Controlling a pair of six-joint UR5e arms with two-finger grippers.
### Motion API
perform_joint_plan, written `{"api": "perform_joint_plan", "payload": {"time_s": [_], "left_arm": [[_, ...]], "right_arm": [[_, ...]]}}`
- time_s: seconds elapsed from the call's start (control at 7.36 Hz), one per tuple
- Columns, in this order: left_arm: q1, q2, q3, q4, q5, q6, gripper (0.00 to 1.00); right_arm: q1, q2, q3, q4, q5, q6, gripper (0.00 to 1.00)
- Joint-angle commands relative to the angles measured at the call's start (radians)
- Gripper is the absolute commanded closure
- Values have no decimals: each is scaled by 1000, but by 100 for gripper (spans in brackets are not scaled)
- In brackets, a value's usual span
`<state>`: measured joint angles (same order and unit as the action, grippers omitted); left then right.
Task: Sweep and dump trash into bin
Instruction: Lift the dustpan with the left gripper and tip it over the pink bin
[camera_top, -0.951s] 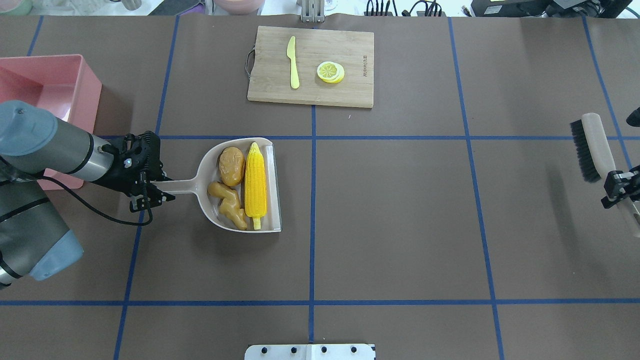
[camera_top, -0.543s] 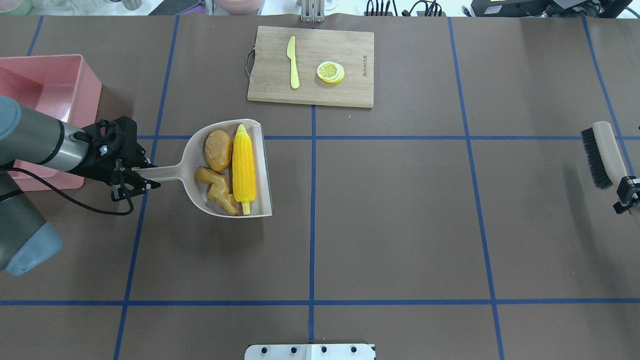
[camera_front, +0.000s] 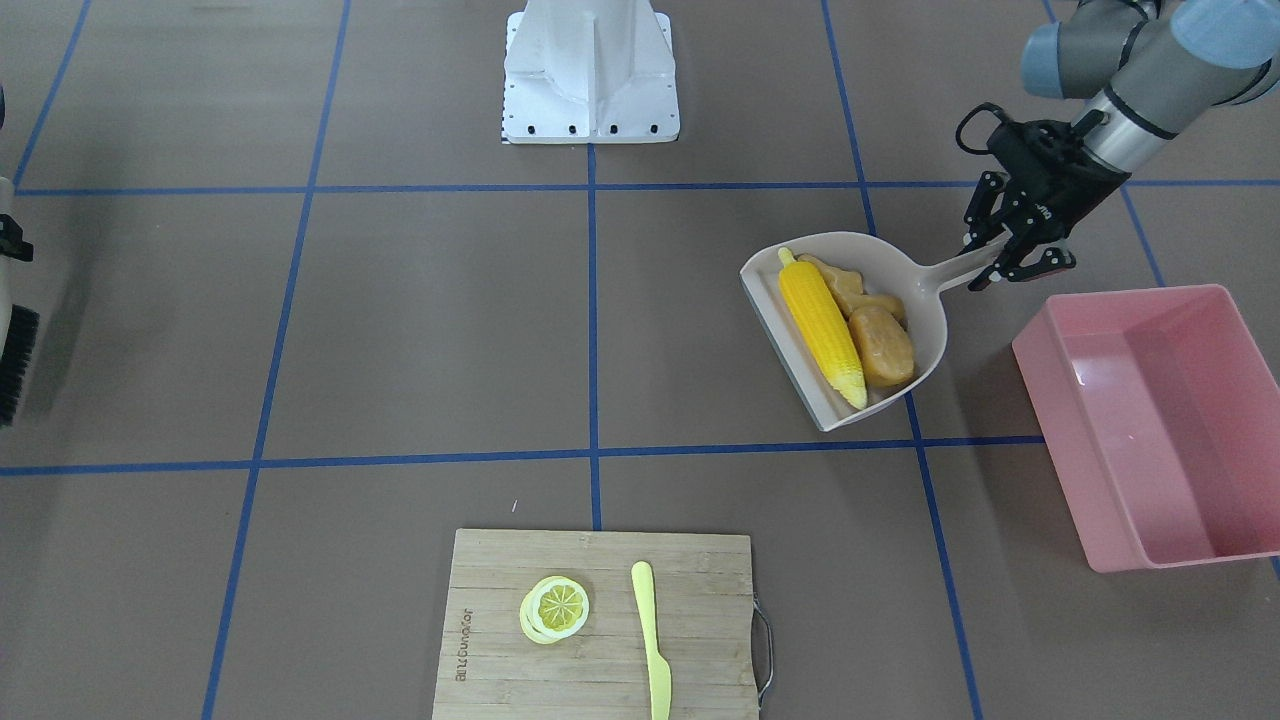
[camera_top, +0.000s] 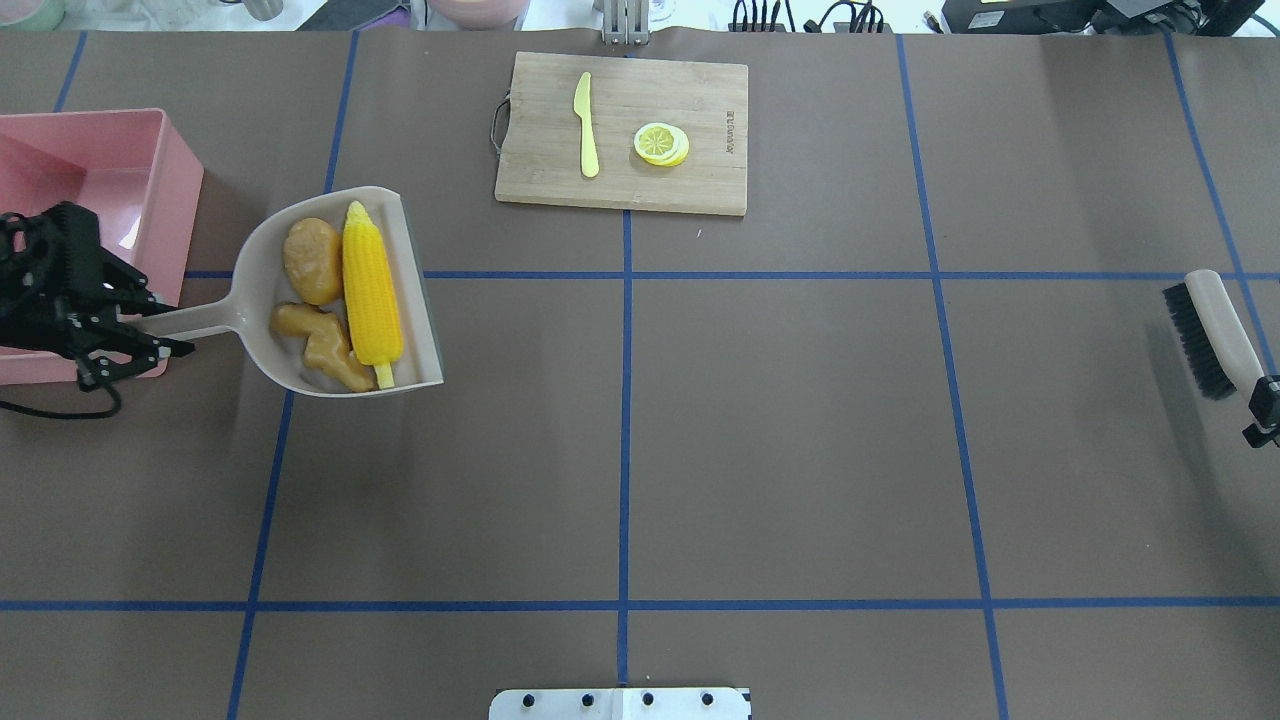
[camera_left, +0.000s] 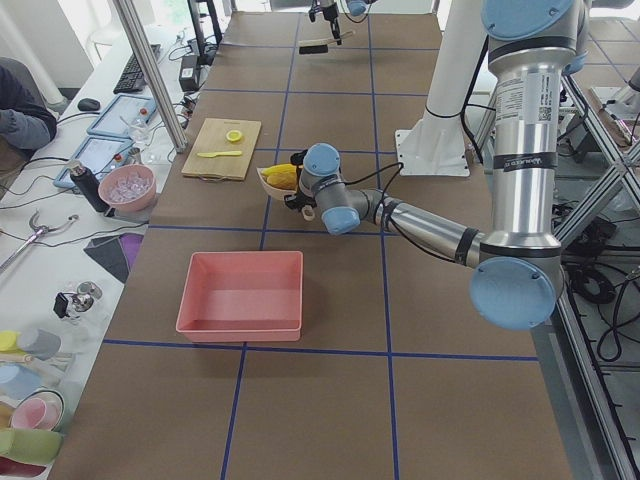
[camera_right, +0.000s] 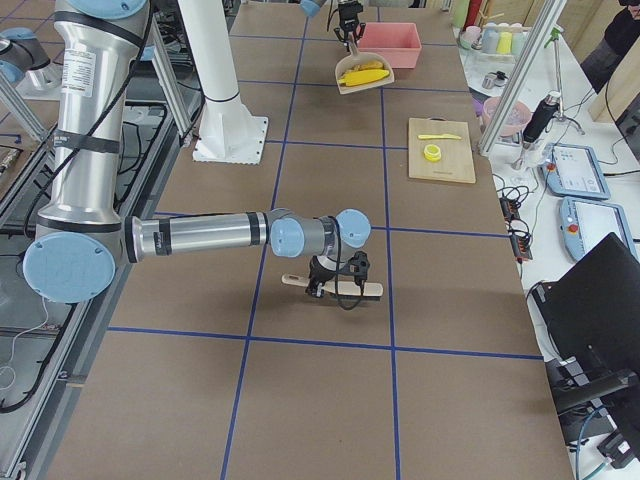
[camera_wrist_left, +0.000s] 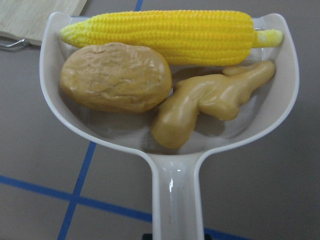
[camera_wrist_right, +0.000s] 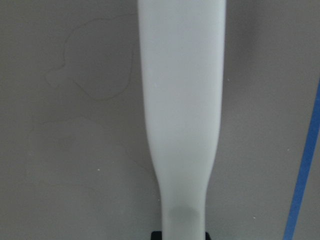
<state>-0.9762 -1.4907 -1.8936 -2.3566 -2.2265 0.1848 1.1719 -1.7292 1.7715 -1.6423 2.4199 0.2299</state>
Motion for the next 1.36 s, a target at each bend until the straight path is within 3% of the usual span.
{"api": "perform_joint_plan", "payload": {"time_s": [0.0,0.27,0.54,0.82,0.95,1.09,1.22], "left_arm": [[-158,104,-4,-30,-102,-39,85],[-328,197,5,-17,-212,-42,85],[-526,225,85,0,-344,-70,86],[-576,216,109,200,-335,-54,85],[-575,214,114,277,-311,-4,85],[-576,214,117,384,-306,77,85],[-579,205,105,486,-292,150,85]], "right_arm": [[0,-7,-35,1,-4,-40,100],[0,10,-63,1,-7,-60,100],[-1,25,-81,1,-7,-60,100],[-1,49,-107,1,-8,-60,100],[-1,60,-118,1,-8,-60,90],[-1,60,-119,1,-8,-60,73],[-1,60,-118,2,-7,-60,43]]}}
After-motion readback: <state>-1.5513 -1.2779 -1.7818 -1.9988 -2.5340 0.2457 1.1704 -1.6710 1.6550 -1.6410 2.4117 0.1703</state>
